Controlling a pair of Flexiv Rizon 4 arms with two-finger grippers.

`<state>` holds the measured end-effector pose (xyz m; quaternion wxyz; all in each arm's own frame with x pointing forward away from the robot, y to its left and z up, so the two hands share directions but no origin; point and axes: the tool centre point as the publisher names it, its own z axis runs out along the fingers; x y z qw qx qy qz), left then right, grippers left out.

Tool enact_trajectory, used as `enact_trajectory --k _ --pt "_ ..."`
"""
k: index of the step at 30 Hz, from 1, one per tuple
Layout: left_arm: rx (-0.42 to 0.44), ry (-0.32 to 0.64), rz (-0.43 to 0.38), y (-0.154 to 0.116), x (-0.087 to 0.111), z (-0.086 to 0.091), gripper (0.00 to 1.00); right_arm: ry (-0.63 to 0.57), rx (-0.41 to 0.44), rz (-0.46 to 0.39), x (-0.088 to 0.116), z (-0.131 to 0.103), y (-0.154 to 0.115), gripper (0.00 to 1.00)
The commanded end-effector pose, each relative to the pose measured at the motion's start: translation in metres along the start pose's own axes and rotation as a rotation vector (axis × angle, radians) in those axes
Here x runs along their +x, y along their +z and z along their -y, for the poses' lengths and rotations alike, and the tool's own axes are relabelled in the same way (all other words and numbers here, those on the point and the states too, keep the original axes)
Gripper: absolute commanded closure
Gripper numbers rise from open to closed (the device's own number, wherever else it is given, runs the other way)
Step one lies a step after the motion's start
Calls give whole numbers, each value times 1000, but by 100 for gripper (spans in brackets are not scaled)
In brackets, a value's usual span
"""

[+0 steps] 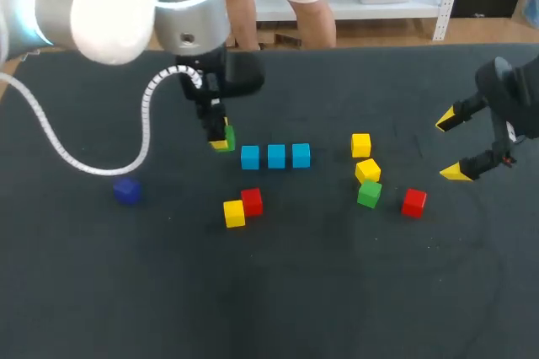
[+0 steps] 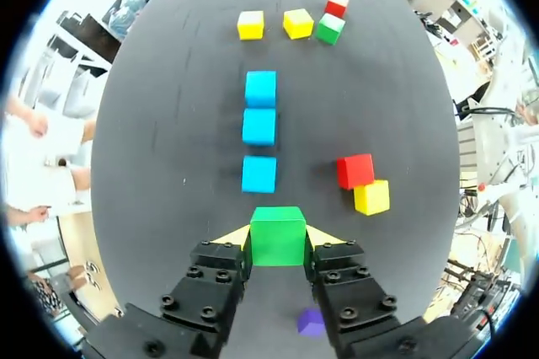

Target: Place the blue cubes, place green cubes on the blue cubes, place the yellow cubes on the green cubes, then place the red cubes on the yellow cubes, and place purple cube on the red cubes.

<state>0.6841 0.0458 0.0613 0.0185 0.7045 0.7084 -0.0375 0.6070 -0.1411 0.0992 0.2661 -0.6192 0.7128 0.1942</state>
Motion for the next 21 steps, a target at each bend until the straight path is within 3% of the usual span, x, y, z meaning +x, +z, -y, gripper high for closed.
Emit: enact_trajectory --k 1,11,21 --pt "15 15 -7 3 -13 -6 100 -1 -1 3 0 1 1 0" --pt "34 81 2 14 -38 -9 100 -1 -1 3 0 1 1 0" --pt "44 98 9 23 -51 -11 100 -1 -1 3 0 1 1 0"
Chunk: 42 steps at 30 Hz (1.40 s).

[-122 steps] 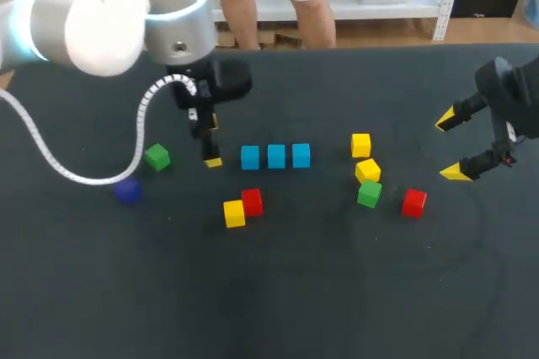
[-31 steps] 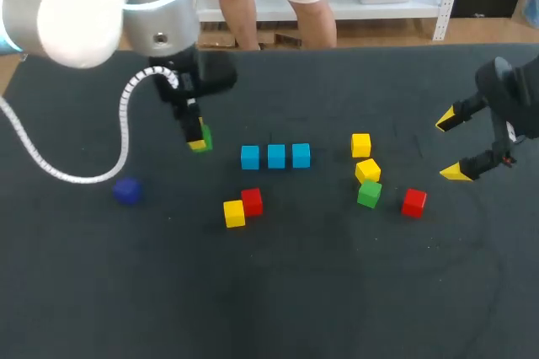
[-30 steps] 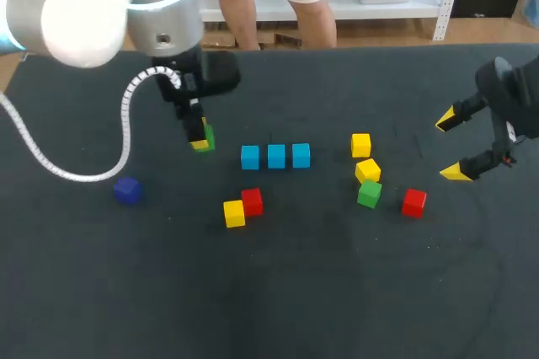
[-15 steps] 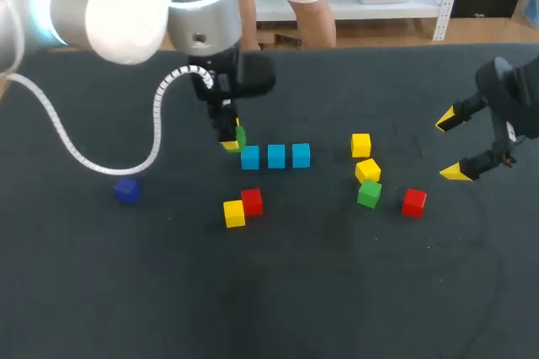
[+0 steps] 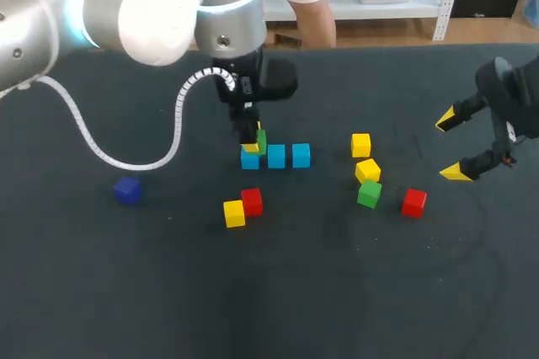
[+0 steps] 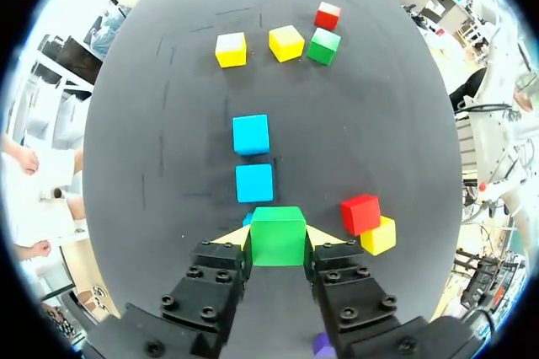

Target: Place the blue cubes, place green cubes on the blue cubes, place the yellow cubes on the green cubes, then place the red cubes on the yellow cubes, and place purple cube on the red cubes.

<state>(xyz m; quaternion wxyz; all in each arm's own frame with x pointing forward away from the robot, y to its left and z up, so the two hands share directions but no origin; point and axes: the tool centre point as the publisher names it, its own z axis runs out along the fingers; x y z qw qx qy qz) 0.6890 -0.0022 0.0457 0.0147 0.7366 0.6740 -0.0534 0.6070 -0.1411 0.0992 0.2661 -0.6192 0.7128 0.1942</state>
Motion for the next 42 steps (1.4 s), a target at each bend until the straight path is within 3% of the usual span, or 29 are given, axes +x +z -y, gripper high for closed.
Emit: enact_trajectory --k 1,23,42 --pt "15 4 -6 5 -4 -7 100 -1 -1 3 0 1 1 0" --pt "34 6 -16 16 -6 -19 100 -1 -1 3 0 1 1 0" --pt "47 -10 -24 22 -2 -19 100 -1 -1 3 0 1 1 0"
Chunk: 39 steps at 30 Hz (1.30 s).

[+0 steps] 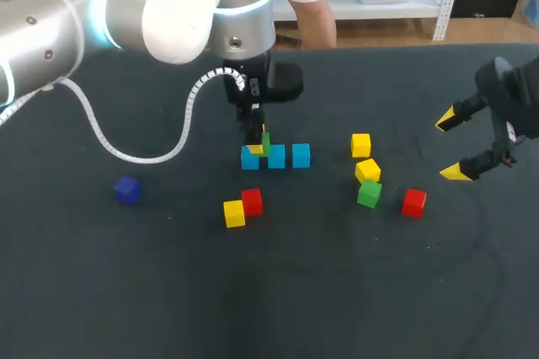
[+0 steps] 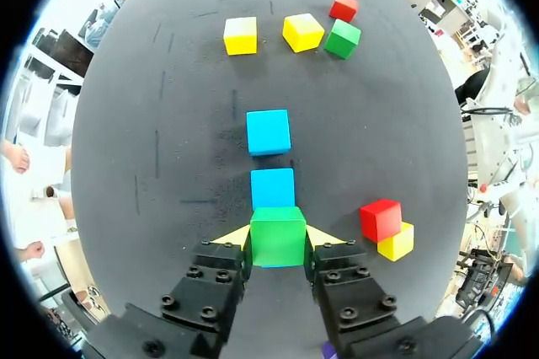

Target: Place the blue cubes, place green cubes on the blue cubes, place the yellow cubes on the green cubes, then place the red cubes on the yellow cubes, and place purple cube on the red cubes.

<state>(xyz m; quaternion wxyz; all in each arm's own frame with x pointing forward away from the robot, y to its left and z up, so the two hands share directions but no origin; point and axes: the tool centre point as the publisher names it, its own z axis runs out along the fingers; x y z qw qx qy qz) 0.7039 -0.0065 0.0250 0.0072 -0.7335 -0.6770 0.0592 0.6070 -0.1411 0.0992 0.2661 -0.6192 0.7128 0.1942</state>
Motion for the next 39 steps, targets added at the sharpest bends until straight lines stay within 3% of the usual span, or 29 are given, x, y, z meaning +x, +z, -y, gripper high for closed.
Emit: enact_trajectory --k 1,32,33,36,37,38,39 --pt "9 1 -4 2 -1 -2 100 -1 -1 3 0 1 1 0" --pt "9 -6 -6 2 -3 -4 99 -1 -1 3 0 1 1 0" --pt "10 -6 -6 2 -3 -4 95 -1 -1 3 0 1 1 0" --pt "12 -7 -8 2 -2 -2 54 -1 -1 3 0 1 1 0" --pt "14 -8 -8 2 -2 -2 35 -1 -1 3 0 1 1 0" --pt "15 -9 -8 2 -2 -2 5 -1 -1 3 0 1 1 0" --pt "16 -9 -8 2 -2 -1 0 -1 -1 3 0 1 1 0"
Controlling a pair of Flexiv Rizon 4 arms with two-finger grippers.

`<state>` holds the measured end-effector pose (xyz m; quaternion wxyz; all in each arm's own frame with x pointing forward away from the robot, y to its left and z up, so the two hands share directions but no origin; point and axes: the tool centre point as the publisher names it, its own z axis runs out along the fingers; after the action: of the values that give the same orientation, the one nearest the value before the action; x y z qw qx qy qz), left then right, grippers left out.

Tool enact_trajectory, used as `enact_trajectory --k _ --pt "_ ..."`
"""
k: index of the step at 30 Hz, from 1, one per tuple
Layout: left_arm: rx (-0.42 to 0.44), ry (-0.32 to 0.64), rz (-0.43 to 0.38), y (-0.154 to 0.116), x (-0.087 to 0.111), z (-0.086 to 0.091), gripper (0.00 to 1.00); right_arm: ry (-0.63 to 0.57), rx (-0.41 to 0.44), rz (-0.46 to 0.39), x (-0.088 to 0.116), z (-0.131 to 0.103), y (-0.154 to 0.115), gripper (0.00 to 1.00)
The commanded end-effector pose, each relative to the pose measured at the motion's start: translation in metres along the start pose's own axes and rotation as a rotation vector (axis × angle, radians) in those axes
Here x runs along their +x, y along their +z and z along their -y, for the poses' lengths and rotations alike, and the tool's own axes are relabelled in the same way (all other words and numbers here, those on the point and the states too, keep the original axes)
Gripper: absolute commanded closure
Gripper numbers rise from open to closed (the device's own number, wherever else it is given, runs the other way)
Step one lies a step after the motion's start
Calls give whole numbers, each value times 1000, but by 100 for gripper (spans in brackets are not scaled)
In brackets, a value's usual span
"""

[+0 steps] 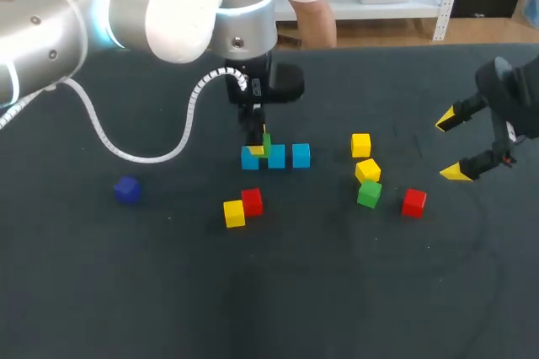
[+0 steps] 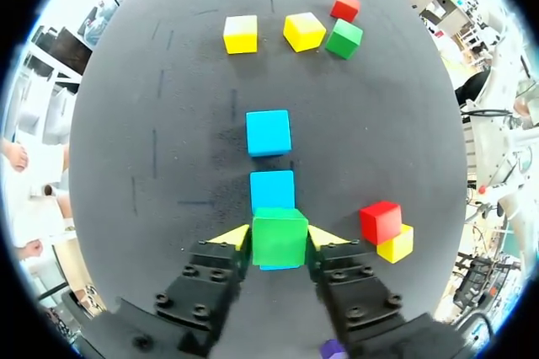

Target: Place the blue cubes, place green cubes on the blue cubes, place the yellow cubes on the green cubes, then place the red cubes on the yellow cubes, and place purple cube on the red cubes.

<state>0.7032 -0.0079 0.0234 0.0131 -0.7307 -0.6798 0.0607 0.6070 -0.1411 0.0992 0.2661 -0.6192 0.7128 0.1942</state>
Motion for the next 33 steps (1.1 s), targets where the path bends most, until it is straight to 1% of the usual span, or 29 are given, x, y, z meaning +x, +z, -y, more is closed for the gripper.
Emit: enact_trajectory --k 1,13,19,25,33 --pt "8 -3 -3 0 0 -2 0 -1 -1 3 0 1 1 0" --pt "-1 -22 8 -8 7 0 0 -1 -1 3 0 1 1 0" --pt "-9 -40 13 -13 14 1 0 -1 -1 3 0 1 1 0" --pt "-27 -79 35 -25 32 7 0 -1 -1 3 0 1 1 0" --pt "-52 -127 68 -38 69 23 0 -1 -1 3 0 1 1 0"
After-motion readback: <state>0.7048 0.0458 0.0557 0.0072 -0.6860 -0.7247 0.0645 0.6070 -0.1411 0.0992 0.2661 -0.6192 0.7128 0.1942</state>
